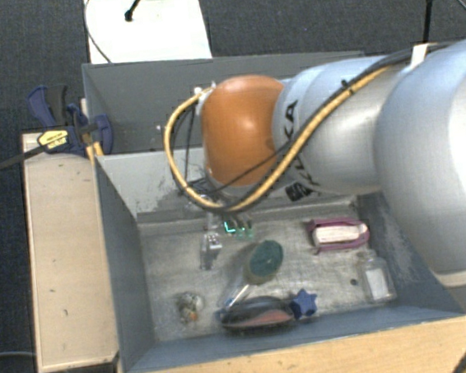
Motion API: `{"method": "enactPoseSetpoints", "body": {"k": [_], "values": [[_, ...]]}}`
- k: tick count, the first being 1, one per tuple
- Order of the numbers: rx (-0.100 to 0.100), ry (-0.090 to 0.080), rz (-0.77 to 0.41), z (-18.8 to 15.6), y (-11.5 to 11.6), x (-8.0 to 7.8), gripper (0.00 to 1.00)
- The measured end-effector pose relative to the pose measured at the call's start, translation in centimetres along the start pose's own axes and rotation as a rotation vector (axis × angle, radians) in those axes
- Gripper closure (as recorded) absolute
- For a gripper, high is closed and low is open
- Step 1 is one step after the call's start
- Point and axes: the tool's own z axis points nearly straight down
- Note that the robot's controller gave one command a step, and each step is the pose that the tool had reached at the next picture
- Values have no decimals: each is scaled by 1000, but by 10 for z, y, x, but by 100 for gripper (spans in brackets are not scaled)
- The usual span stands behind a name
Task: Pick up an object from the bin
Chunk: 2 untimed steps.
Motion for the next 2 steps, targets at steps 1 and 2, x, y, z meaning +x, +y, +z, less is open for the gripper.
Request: {"method": "enactPoseSetpoints", "body": {"k": [1, 2], "values": [[-2, -8, -31, 64, -66, 85, 0], [-5, -13, 134, 62, -89, 90, 0]]}}
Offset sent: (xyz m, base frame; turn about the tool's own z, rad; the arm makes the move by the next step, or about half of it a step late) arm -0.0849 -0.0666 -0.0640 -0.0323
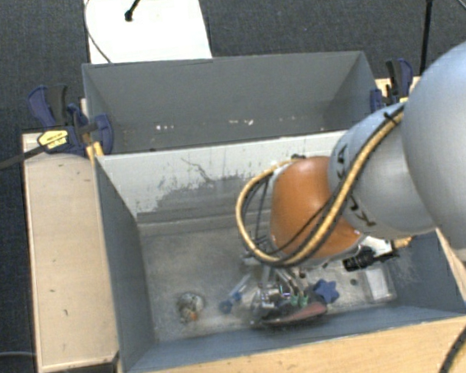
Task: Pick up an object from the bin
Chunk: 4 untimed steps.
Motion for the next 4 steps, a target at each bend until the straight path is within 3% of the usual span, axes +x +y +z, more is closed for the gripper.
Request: {"method": "enactPoseSetpoints", "body": {"k": [1, 2, 3, 4], "values": [[3, 3, -317, 1, 7, -25, 0], [1, -1, -310, -1, 8, -26, 100], [2, 3, -309, 1, 7, -25, 0], [1, 0, -304, -1, 8, -26, 100]]}}
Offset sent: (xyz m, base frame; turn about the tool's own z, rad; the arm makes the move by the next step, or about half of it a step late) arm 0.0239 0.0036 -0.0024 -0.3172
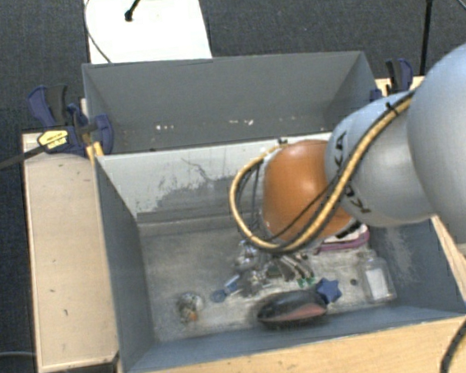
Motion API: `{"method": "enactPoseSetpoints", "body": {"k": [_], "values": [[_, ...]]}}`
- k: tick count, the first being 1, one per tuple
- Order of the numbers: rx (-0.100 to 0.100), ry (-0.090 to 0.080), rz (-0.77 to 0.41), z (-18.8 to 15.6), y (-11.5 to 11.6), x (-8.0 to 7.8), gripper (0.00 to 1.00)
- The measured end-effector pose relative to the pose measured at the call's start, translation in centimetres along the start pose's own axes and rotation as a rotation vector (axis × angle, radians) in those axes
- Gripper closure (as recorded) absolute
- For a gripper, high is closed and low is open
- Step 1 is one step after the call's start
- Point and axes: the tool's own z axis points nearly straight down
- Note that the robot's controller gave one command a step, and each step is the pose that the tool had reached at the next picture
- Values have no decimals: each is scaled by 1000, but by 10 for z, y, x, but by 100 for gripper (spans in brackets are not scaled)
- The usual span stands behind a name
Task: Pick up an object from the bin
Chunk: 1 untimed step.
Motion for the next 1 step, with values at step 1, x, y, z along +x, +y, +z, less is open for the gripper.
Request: {"method": "enactPoseSetpoints", "body": {"k": [1], "values": [[2, -2, -243, -183, 18, 2, 100]]}}
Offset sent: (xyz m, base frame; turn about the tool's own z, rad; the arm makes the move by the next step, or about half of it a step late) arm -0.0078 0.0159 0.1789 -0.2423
